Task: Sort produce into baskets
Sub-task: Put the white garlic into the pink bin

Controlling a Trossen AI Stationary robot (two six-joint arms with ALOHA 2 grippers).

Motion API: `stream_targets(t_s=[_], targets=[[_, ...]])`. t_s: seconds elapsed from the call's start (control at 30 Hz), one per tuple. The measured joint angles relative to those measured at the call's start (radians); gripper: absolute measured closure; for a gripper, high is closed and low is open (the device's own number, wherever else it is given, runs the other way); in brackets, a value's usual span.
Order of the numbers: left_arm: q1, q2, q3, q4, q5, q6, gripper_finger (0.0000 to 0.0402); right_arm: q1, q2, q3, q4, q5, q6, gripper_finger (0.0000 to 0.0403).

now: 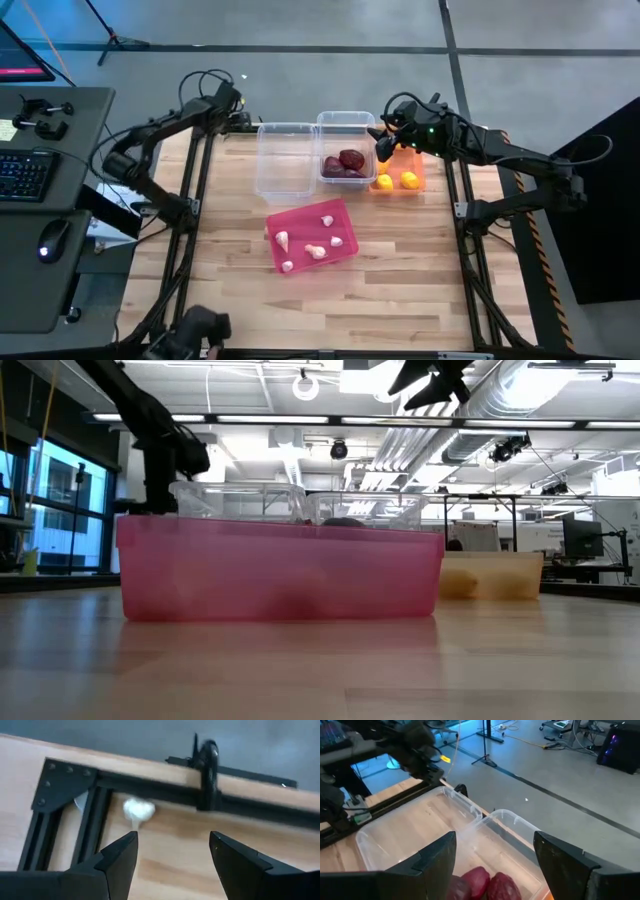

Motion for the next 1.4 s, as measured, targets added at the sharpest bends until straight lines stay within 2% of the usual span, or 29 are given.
stream_targets(t_s=[0.23,0.37,0.53,0.7,0.87,1.23,1.4], targets=[[0.046,0.159,0.082,-0.051,0.032,-0.034,0.0176,0.000,0.000,0.000,0.003,-0.006,-0.029,0.0146],[0.047,0.201,0.110,-0.066,-0.005,-0.086,0.0180,0.000,0.000,0.000,0.003,-0.006,-0.045,0.0146],[0.048,0.203,0.111,-0.062,-0.020,-0.100,0.0185,0.000,0.000,0.000,0.003,-0.004,-0.018,0.0146],[0.060,0.204,0.111,-0.030,-0.047,-0.161,0.0194,0.000,0.000,0.000,0.003,0.048,-0.019,0.0146],[0.071,0.205,0.111,-0.019,-0.053,-0.218,0.0202,-0.017,0.000,0.000,0.003,0.051,-0.069,0.0146],[0.079,0.256,0.111,-0.024,-0.017,-0.282,0.0226,-0.067,0.000,0.000,-0.008,-0.025,-0.124,0.0146],[0.084,0.260,0.111,-0.006,-0.049,-0.395,0.0234,-0.090,0.000,0.000,-0.009,-0.034,-0.142,0.0146]])
